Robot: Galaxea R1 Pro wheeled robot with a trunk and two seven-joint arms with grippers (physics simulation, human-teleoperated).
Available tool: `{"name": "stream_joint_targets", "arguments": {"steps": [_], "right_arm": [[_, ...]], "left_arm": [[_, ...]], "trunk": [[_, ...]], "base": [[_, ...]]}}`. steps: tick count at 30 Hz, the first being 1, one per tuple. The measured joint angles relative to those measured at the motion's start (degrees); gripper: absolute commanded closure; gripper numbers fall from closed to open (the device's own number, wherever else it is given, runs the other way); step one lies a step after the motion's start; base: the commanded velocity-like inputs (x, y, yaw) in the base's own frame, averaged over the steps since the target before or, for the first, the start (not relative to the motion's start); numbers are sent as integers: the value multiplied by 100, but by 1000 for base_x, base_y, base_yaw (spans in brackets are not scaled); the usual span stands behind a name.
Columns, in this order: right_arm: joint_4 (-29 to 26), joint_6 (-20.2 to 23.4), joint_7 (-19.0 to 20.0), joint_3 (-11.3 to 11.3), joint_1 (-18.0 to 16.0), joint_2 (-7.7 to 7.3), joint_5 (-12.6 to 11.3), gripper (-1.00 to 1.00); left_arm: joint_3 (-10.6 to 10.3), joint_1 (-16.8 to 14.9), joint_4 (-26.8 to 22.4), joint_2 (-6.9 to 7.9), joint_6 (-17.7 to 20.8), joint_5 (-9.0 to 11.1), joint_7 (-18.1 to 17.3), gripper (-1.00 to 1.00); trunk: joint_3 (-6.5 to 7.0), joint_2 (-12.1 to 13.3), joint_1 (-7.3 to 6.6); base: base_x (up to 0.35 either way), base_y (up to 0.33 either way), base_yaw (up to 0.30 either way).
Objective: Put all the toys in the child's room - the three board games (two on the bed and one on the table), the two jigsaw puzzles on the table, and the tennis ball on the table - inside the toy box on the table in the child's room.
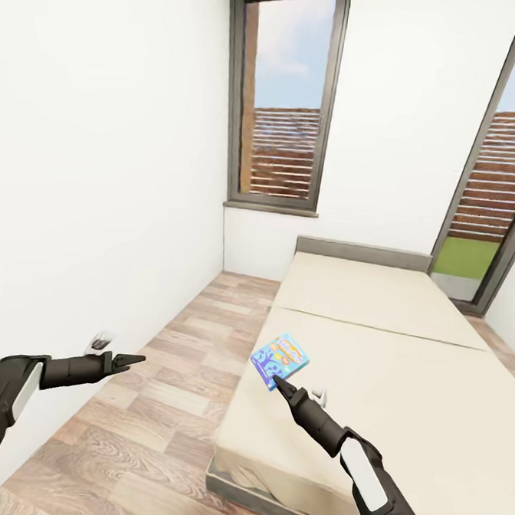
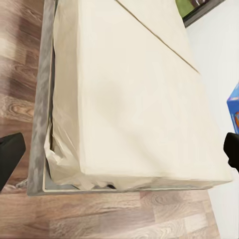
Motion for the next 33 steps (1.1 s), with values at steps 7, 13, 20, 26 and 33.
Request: {"name": "stream_joint_targets", "arguments": {"steps": [7, 13, 20, 26, 33], "right_arm": [[1, 4, -1, 1, 1, -1, 0, 100], [1, 3, 1, 6, 1, -1, 3, 100], [0, 5, 1, 9, 0, 0, 1, 100], [0, 5, 0, 9, 0, 3, 4, 100], [0, 7, 1, 9, 0, 3, 1, 100]], "left_arm": [[1, -1, -1, -25, -3, -6, -9, -100], [4, -2, -1, -25, -9, -7, -4, -100], [1, -1, -1, -27, -11, -5, 2, -100], [1, -1, 0, -26, -9, -2, 4, -100], [0, 0, 0, -26, -9, -2, 3, -100]], "trunk": [[-36, 0, 0], [-72, 0, 0], [-114, 0, 2], [-151, 0, 2], [-193, 0, 2]], "base": [[0, -103, 249], [-1, -13, 239], [-142, -95, 238], [-223, -195, 238], [-197, -236, 238]]}}
